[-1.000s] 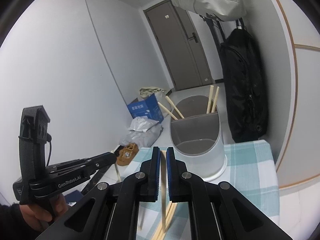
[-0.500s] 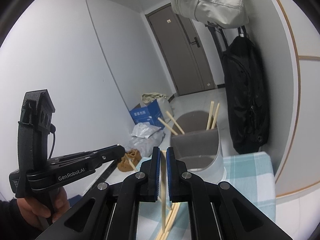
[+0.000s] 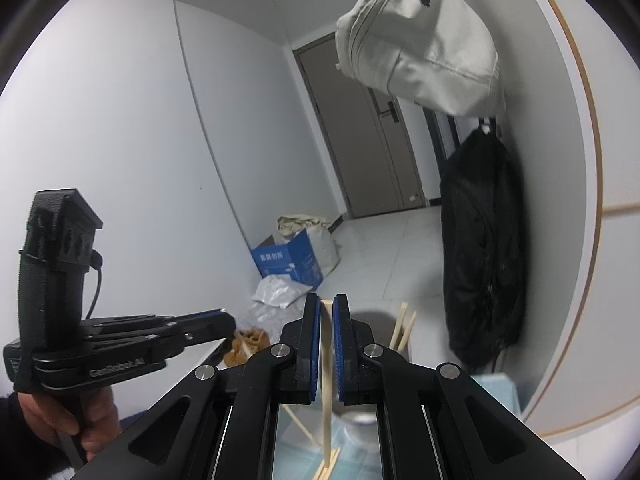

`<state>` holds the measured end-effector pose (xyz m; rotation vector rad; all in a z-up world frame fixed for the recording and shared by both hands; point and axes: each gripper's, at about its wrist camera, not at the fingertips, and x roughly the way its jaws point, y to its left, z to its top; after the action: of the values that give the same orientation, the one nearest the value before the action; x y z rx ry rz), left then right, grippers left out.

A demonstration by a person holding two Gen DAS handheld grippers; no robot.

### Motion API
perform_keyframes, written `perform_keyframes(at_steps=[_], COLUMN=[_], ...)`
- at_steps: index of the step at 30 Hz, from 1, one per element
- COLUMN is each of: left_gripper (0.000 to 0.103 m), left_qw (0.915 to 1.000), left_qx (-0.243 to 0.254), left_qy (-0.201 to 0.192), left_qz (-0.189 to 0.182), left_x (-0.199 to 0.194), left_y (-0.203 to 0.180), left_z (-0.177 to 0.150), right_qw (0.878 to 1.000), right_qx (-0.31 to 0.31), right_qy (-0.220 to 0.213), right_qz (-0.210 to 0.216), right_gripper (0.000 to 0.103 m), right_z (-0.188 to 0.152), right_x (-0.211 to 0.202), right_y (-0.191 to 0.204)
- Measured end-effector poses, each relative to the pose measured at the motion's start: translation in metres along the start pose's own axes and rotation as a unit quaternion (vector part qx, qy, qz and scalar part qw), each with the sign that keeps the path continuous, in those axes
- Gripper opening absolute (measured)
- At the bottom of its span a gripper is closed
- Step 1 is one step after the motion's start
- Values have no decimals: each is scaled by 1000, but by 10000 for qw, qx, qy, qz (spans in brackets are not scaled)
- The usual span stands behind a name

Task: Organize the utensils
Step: 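Lift both held chopsticks up and carry them over the white holder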

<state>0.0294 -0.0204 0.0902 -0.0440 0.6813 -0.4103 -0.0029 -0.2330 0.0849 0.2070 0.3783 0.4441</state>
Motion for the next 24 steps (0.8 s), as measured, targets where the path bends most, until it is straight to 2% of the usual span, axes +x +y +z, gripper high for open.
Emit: perform_keyframes(at_steps=[11, 14, 19, 24], left_gripper=[0, 0, 0, 0], left_qw=[9996, 9996, 9994, 9997], left_qx=[-83, -25, -19, 26], left_qy=[-215, -263, -313, -214], left_qz=[-173, -112, -160, -141], left_x=[4, 9, 24, 42], left_y=[2, 2, 7, 11], left_z=[57, 66, 76, 73], right_qw=[9997, 9994, 9992, 9995], right_qx=[-110, -178, -191, -114], right_qy=[-203, -262, -299, -190], right_qz=[-113, -129, -180, -223], right_gripper=[6, 6, 6, 6], right_z=[68, 82, 94, 91], right_x=[27, 37, 60, 80], right_y=[-15, -17, -24, -32])
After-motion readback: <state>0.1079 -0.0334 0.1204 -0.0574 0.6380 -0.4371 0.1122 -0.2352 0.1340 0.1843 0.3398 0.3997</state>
